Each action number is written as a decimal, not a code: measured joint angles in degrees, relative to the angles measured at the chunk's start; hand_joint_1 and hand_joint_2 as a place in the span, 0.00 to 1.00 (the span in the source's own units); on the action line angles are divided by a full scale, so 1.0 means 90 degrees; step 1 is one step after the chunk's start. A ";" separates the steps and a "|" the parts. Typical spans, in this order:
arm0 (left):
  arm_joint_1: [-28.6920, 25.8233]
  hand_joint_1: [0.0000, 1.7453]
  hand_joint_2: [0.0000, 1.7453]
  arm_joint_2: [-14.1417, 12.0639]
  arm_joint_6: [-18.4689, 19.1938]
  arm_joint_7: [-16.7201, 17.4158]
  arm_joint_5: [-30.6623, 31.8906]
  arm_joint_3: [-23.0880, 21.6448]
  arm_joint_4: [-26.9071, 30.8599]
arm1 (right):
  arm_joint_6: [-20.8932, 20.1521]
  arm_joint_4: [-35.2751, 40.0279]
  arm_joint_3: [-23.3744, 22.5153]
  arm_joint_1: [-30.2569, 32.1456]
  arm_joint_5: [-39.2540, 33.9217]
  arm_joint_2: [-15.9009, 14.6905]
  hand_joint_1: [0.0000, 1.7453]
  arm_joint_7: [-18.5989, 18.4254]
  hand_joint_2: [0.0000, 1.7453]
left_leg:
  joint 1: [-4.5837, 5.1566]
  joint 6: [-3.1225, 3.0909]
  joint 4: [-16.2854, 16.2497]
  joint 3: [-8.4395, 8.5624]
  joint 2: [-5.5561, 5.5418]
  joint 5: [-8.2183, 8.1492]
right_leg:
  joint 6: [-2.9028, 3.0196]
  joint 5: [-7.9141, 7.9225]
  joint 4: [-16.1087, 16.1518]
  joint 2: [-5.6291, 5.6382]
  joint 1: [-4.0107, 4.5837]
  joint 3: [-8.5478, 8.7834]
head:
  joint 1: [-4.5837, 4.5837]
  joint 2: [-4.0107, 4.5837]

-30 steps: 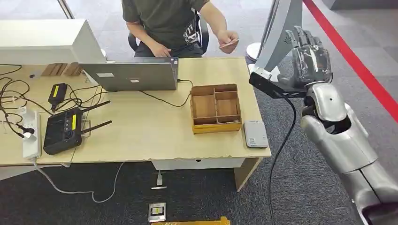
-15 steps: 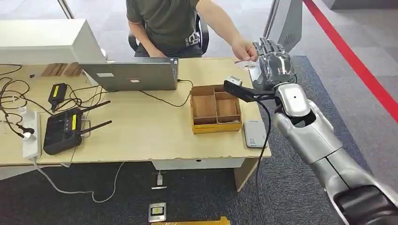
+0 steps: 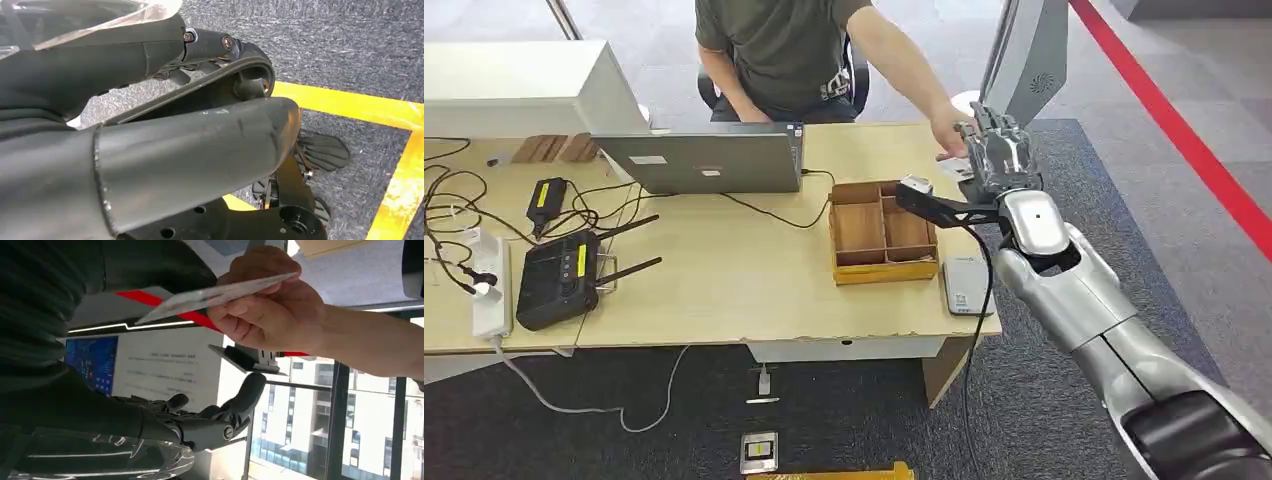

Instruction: Pass the card to the sensor for recognition and then transmit it.

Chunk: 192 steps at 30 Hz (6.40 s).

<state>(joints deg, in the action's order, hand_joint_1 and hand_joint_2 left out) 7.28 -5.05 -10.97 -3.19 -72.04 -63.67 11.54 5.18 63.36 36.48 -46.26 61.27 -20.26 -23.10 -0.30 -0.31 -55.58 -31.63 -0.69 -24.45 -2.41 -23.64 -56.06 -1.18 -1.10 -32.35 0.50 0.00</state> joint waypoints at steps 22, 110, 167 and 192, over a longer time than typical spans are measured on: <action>-0.0013 0.00 0.00 -0.0002 0.0131 -0.0097 0.0168 -0.0160 0.0000 | -0.0235 0.0187 -0.0080 0.0425 0.0012 -0.0520 1.00 -0.0207 1.00 | 0.0001 -0.0001 -0.0001 0.0002 0.0010 -0.0001 | 0.0000 0.0001 0.0002 0.0003 0.0000 -0.0002 | 0.0000 0.0000; -0.0016 0.00 0.00 -0.0100 0.0073 0.0002 -0.0002 -0.0265 0.0000 | 0.0772 -0.1805 -0.0554 0.1806 0.0476 0.0328 1.00 0.0454 1.00 | 0.0000 0.0003 0.0000 0.0001 0.0013 -0.0004 | 0.0001 0.0000 0.0003 0.0004 0.0001 -0.0005 | 0.0000 0.0000; 0.0033 0.00 0.00 0.0007 -0.0117 0.0219 0.0010 -0.0415 0.0002 | 0.0119 -0.0910 0.0357 -0.0731 0.1061 0.1367 1.00 0.0442 1.00 | 0.0000 0.0003 -0.0001 -0.0003 0.0020 -0.0002 | 0.0002 0.0003 -0.0002 0.0008 0.0004 -0.0006 | 0.0002 0.0000; 0.0007 0.00 0.00 0.0000 0.0012 0.0231 0.0204 -0.0418 0.0000 | -0.0141 -0.1618 0.0636 -0.0614 0.1064 0.1637 0.00 0.0138 0.00 | 0.0001 0.0003 -0.0001 -0.0001 0.0022 -0.0002 | 0.0002 0.0004 0.0000 0.0008 0.0002 -0.0009 | 0.0002 0.0000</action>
<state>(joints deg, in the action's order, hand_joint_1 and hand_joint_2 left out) 7.34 -5.05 -10.86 -1.11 -70.20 -67.43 11.54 3.91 48.81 42.21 -51.78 70.84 -5.53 -21.86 -0.30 -0.28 -55.60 -31.63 -0.49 -24.47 -2.39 -23.60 -56.06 -1.11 -1.08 -32.44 0.52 0.00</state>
